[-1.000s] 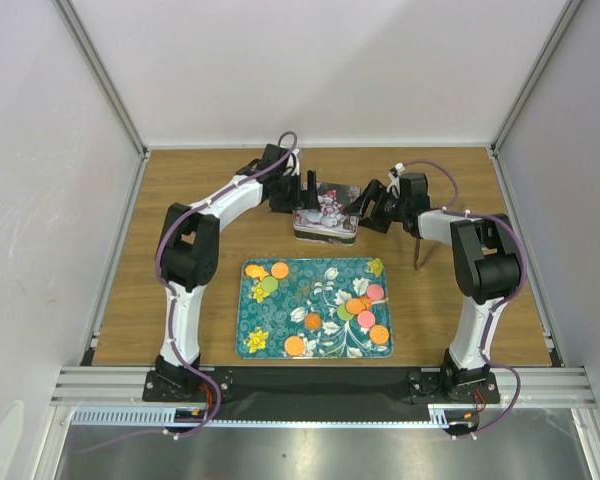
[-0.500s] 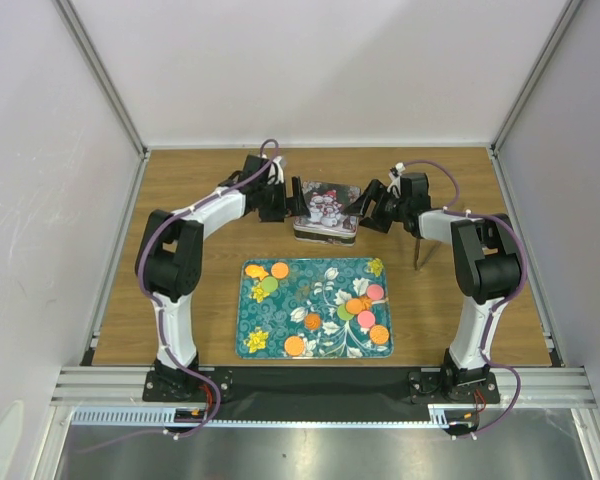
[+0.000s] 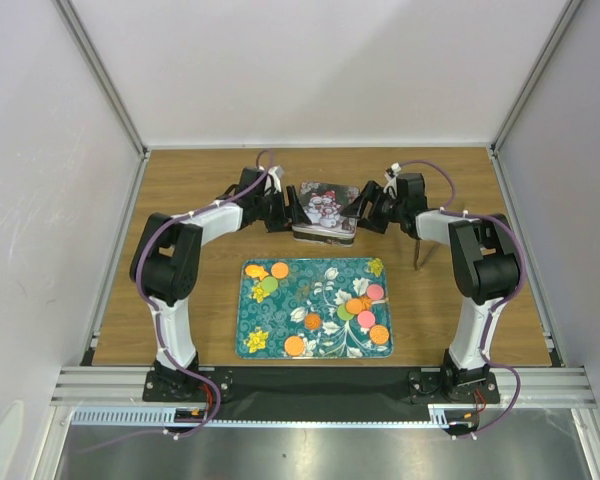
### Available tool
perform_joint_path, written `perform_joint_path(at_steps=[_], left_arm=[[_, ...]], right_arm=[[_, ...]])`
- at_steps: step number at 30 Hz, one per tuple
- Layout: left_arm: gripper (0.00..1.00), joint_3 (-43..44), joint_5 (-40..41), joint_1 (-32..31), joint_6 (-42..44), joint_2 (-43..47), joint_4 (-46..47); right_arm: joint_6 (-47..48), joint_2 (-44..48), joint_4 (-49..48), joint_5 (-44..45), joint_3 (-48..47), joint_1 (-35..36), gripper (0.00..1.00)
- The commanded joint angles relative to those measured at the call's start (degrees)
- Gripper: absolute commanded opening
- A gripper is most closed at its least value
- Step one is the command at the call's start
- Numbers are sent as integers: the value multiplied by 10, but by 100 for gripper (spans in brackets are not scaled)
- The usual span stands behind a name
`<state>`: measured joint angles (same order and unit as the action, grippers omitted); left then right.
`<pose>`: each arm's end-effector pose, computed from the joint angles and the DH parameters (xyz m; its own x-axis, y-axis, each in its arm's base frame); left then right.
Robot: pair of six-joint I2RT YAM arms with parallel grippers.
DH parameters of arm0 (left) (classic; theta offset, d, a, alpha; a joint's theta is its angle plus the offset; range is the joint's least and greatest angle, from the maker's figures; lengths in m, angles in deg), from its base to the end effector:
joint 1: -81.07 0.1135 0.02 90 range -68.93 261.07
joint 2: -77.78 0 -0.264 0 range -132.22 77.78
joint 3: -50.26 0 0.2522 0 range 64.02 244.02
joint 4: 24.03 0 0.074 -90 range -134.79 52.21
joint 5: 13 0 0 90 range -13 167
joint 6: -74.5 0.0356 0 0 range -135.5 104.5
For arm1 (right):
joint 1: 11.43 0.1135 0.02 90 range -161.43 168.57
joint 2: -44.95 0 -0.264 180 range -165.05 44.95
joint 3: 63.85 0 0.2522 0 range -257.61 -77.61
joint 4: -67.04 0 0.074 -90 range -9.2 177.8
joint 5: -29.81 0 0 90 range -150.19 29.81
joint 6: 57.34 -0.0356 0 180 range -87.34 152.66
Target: Pack the cookies
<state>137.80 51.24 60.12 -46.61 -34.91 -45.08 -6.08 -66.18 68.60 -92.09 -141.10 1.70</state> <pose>0.3900 -0.1659 0.1733 -0.8886 -0.1581 -0.4305 0.1680 0.7614 -0.6262 0.3945 0.1113 0.1587 -0.8235 0.3534 -0.4437 -0.1241 0.6510 0.7488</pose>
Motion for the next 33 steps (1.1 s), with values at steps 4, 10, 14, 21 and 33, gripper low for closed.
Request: perform_joint_path(at_steps=[4, 10, 14, 21, 33], left_arm=[[63, -35, -24, 1, -18, 24, 45], [52, -53, -26, 1, -26, 16, 59], [46, -54, -26, 0, -30, 9, 60], [36, -57, -18, -2, -33, -3, 56], [10, -66, -7, -13, -40, -20, 54]], right_arm=[[9, -8, -5, 1, -10, 23, 77], [24, -3, 16, 24, -18, 37, 76], [31, -2, 30, 36, -25, 48, 76], [53, -5, 61, 65, -46, 73, 75], [58, -7, 71, 77, -57, 91, 75]])
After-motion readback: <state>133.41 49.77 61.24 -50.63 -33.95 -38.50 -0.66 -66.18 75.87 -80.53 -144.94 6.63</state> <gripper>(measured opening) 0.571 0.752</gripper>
